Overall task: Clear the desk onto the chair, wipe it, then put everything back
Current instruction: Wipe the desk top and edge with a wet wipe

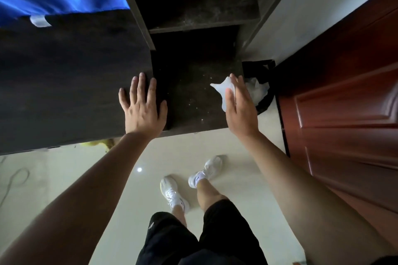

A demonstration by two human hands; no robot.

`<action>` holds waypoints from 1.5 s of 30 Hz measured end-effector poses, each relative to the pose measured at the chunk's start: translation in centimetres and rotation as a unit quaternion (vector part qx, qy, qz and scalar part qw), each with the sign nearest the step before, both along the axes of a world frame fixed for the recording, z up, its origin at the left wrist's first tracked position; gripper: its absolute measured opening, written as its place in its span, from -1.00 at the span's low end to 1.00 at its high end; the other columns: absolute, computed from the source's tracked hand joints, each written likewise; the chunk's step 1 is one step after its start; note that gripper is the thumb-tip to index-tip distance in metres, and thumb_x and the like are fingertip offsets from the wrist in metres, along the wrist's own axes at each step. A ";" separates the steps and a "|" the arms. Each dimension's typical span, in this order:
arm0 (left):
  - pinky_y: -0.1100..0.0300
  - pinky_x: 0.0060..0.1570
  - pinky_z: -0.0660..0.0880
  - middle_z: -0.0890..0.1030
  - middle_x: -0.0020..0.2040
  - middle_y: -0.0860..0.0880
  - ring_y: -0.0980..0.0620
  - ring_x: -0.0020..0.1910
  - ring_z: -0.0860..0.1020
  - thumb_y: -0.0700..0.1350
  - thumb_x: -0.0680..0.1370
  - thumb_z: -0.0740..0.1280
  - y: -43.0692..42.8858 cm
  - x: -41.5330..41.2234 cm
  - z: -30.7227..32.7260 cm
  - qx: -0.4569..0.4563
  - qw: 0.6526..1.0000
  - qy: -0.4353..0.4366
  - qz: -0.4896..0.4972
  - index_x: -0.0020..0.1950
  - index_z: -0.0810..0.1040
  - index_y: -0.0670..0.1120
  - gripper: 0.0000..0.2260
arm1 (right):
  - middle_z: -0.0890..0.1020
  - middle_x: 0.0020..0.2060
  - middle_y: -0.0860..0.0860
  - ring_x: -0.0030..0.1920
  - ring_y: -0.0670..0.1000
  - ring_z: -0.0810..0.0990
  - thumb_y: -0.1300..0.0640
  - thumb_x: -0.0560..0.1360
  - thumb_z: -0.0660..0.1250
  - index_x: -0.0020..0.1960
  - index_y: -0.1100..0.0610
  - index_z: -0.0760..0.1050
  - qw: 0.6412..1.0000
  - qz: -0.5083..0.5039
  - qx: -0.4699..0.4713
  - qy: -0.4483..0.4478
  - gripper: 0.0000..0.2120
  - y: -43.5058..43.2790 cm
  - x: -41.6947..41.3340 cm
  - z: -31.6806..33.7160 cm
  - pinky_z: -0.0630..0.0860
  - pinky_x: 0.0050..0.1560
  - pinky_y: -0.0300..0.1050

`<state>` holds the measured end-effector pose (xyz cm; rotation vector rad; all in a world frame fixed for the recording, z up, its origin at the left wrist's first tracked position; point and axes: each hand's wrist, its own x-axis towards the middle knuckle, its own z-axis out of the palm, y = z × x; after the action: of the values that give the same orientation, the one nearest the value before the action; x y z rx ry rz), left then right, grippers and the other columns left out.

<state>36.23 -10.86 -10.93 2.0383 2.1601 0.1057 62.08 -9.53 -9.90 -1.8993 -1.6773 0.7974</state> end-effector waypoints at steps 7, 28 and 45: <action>-0.24 0.50 -0.01 0.23 0.57 -0.15 -0.15 0.56 0.13 0.08 0.58 0.17 -0.1 -0.4 -1.3 0.081 0.997 -0.003 0.003 0.54 0.24 -0.06 -0.46 | 0.14 0.59 0.20 0.59 0.23 0.14 -0.18 0.65 0.17 0.60 0.05 0.20 0.966 0.196 -0.061 -0.155 -0.41 -2.6 -3.0 -8.7 0.28 0.49 0.17; -0.21 0.52 -0.04 0.19 0.59 -0.10 -0.11 0.58 0.11 0.09 0.57 0.17 -0.2 0.2 -0.1 0.049 0.999 0.005 0.020 0.56 0.25 -0.04 -0.44 | 0.01 0.62 0.18 0.60 0.31 -0.05 -0.21 0.64 0.16 0.61 -0.09 0.14 0.889 0.374 -0.046 -0.258 -0.41 0.2 0.4 -12.6 0.01 0.57 0.22; -0.15 0.48 0.20 0.31 0.48 -0.29 -0.32 0.49 0.23 0.02 0.64 0.21 -5.8 17.8 -7.4 -0.062 0.963 -0.096 0.245 0.46 0.40 -0.19 -0.55 | 0.01 0.61 0.23 0.59 0.35 -0.04 -0.22 0.66 0.08 0.63 -0.07 0.06 0.854 0.432 -0.015 -0.290 -0.41 4.4 10.2 -13.1 0.04 0.52 0.30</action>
<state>54.08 -16.68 -18.36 1.3289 2.4198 0.2138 72.24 -5.15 -23.00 -1.4065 -3.0027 0.5408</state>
